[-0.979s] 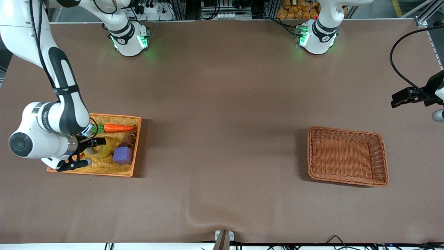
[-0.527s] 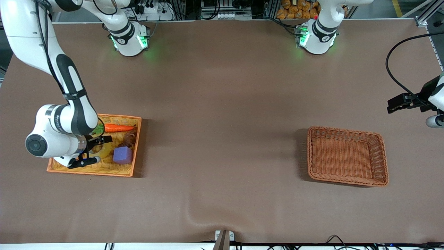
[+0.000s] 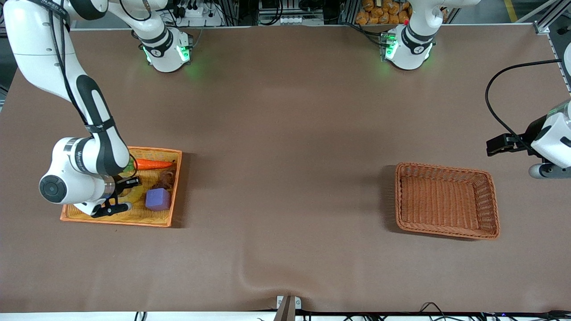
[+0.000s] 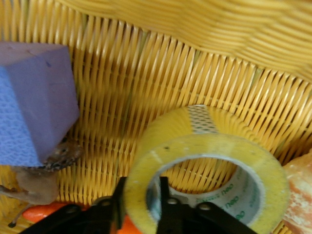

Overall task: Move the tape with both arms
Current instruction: 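Grasp the yellow tape roll with the right gripper and lift it, then carry the tape to mid-table while the left gripper reaches toward it, then release the tape on the table while the left gripper grasps it, then carry the tape with the left gripper into the brown basket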

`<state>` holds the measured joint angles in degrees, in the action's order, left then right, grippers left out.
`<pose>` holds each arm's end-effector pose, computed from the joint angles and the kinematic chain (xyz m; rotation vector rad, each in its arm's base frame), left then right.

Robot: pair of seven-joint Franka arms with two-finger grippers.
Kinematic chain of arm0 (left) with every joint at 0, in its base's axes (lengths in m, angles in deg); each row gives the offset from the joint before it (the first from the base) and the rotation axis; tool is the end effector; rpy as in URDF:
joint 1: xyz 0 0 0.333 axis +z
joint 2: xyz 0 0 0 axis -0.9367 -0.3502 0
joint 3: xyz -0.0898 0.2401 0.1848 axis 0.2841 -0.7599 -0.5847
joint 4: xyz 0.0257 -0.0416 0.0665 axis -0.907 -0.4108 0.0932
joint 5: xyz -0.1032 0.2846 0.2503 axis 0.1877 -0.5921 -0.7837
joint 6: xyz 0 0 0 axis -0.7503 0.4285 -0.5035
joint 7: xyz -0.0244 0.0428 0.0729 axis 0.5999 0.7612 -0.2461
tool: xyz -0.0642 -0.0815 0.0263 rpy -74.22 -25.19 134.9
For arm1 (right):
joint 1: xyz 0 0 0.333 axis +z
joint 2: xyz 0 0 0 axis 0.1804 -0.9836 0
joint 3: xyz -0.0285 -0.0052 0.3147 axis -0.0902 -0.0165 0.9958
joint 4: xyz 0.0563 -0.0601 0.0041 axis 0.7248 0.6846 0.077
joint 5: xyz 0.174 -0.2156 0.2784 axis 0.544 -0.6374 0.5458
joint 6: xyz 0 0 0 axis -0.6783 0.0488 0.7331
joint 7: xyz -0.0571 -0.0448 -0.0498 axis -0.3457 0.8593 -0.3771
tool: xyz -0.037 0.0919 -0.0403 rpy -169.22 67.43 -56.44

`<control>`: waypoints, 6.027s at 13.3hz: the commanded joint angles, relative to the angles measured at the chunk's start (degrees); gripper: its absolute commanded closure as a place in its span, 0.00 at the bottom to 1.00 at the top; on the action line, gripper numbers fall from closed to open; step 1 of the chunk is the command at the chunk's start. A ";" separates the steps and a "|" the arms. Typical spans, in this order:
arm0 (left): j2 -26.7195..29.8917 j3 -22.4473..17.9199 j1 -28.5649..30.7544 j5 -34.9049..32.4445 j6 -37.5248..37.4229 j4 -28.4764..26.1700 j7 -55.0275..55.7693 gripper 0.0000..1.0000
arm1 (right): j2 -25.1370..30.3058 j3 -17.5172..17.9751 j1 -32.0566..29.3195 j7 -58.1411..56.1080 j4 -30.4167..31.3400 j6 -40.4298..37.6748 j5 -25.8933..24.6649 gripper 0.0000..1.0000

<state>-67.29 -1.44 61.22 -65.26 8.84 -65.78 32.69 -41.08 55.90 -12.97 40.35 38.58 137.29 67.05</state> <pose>0.6206 -0.0075 0.5603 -3.0643 0.0125 0.1118 0.6378 -0.0409 0.2057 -3.0451 -0.3281 0.4371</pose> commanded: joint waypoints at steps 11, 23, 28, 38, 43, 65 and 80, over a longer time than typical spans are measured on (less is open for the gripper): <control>1.38 0.92 -0.06 4.24 -0.93 3.25 -0.21 0.00 | 7.70 1.76 9.33 0.17 -17.83 -19.42 0.22 1.00; -0.11 1.88 -4.45 4.60 -0.23 3.07 5.07 0.00 | -1.18 1.67 33.94 48.91 -18.01 0.50 11.21 0.99; -2.74 3.02 -5.77 6.00 3.02 2.46 7.87 0.00 | -4.96 1.76 40.71 75.71 -18.18 15.44 12.36 0.91; -14.43 3.73 -14.37 6.09 16.35 1.84 23.41 0.00 | -3.48 2.37 35.99 72.91 -20.21 15.93 12.44 0.00; -24.96 4.08 -23.79 6.35 37.89 2.54 35.29 0.00 | 2.40 1.59 24.76 40.24 -19.68 -7.67 11.39 0.00; -29.14 3.04 -29.69 2.93 43.83 1.58 41.20 1.00 | 37.48 0.97 -1.91 8.62 -4.82 -28.20 0.40 0.00; -20.59 3.47 8.01 3.72 26.19 -7.36 -2.05 1.00 | 36.34 1.06 -1.82 9.14 -8.34 -29.43 0.58 0.00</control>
<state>-88.36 1.26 68.86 -61.52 30.53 -68.25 31.24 -4.54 56.35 -14.16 49.67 30.80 108.24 67.53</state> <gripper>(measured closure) 0.775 0.000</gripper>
